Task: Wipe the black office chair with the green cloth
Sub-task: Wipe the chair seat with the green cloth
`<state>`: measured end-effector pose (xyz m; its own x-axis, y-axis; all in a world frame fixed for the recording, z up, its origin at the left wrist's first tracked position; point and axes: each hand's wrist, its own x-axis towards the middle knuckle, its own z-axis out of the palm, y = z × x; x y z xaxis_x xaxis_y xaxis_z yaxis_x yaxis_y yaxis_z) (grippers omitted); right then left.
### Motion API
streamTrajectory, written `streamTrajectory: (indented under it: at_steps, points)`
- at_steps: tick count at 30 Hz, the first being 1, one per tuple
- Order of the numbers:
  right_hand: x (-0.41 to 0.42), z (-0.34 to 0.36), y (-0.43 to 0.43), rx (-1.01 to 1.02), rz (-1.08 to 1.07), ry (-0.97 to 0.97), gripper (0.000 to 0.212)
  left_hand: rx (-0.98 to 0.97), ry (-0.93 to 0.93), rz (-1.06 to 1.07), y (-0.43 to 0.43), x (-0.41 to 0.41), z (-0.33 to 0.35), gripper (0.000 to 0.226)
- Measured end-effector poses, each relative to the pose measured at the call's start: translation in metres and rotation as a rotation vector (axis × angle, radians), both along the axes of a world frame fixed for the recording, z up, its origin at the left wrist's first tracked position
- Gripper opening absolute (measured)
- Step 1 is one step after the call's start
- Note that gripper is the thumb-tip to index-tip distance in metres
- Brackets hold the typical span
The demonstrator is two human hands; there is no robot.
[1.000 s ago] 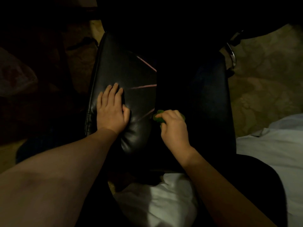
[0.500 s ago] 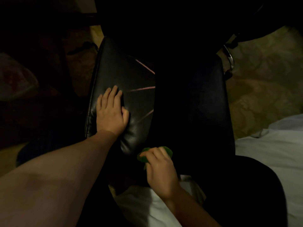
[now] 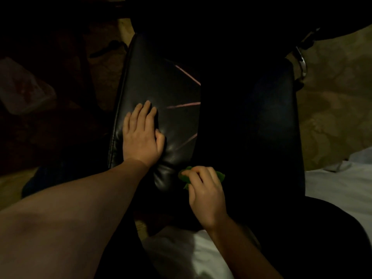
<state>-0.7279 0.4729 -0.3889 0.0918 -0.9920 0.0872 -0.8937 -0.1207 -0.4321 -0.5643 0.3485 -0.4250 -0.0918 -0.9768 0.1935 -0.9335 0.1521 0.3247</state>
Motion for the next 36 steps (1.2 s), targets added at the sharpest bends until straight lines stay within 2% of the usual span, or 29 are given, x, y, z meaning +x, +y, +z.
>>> streamTrajectory:
  at_steps: [4, 11, 22, 30, 33, 36]
  points:
    - [-0.008, -0.004, -0.028, -0.027, -0.018, 0.010, 0.031, 0.001, -0.004, -0.004, -0.001, 0.000, -0.001, 0.058]
    - [-0.022, 0.003, -0.119, -0.005, -0.186, -0.027, 0.029, 0.024, -0.031, 0.002, -0.001, -0.001, 0.001, 0.059]
    - [-0.041, -0.002, -0.242, -0.011, -0.220, 0.062, 0.027, 0.053, -0.053, 0.011, -0.003, -0.001, 0.003, 0.060]
    - [-0.043, 0.001, -0.300, -0.007, -0.244, 0.121, 0.029, 0.039, -0.067, 0.012, -0.005, 0.001, -0.002, 0.061]
    - [-0.043, 0.009, -0.322, 0.016, -0.281, 0.105, 0.030, 0.033, -0.069, 0.006, -0.005, 0.001, -0.004, 0.062]
    - [-0.043, 0.018, -0.335, -0.001, -0.302, -0.001, 0.031, 0.032, -0.068, 0.003, -0.004, 0.002, -0.004, 0.061]
